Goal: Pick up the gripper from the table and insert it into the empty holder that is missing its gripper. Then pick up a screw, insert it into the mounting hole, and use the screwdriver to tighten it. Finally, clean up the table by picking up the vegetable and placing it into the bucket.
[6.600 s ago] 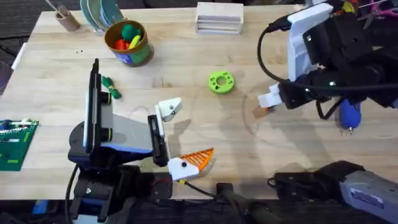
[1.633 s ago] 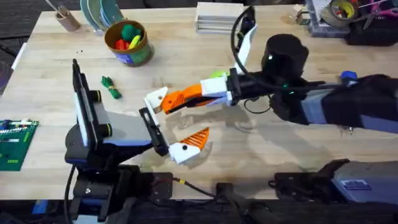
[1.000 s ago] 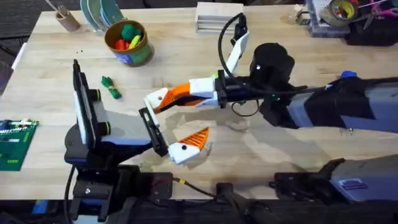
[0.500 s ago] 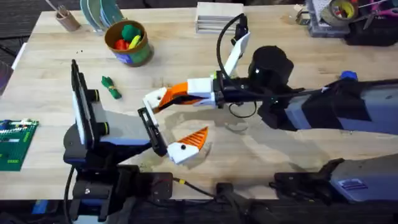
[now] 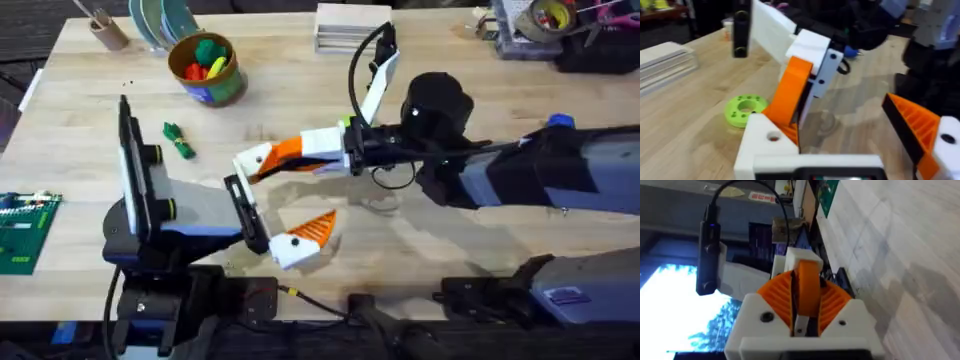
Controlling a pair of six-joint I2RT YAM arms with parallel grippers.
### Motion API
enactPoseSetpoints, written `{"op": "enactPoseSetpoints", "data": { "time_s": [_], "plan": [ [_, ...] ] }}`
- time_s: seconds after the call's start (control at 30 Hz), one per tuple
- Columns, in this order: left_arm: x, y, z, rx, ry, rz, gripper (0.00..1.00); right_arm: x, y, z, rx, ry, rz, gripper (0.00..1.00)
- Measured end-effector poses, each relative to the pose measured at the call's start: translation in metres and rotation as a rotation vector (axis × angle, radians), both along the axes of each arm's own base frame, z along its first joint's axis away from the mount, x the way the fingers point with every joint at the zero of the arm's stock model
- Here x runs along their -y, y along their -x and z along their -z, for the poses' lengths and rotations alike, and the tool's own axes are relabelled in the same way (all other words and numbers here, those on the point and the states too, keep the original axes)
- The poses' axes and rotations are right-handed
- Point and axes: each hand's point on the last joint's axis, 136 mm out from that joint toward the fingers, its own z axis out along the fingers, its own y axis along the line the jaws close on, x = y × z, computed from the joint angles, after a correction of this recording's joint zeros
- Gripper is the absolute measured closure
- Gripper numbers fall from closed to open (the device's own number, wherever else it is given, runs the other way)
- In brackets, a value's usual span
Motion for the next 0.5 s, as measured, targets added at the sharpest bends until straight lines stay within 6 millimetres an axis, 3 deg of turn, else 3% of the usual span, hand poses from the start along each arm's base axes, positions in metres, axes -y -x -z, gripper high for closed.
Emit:
{"op": "enactPoseSetpoints", "data": {
  "time_s": [0.2,0.5],
  "plan": [
    [0.008,0.016,0.000,-0.001,0.005,0.100,0.007,0.003,0.022,0.001,-0.003,-0.010,-0.136,0.686],
    [0.014,0.030,0.000,-0.013,0.012,0.185,0.008,0.008,0.043,-0.003,0.000,-0.029,-0.262,0.338]
  ]
}}
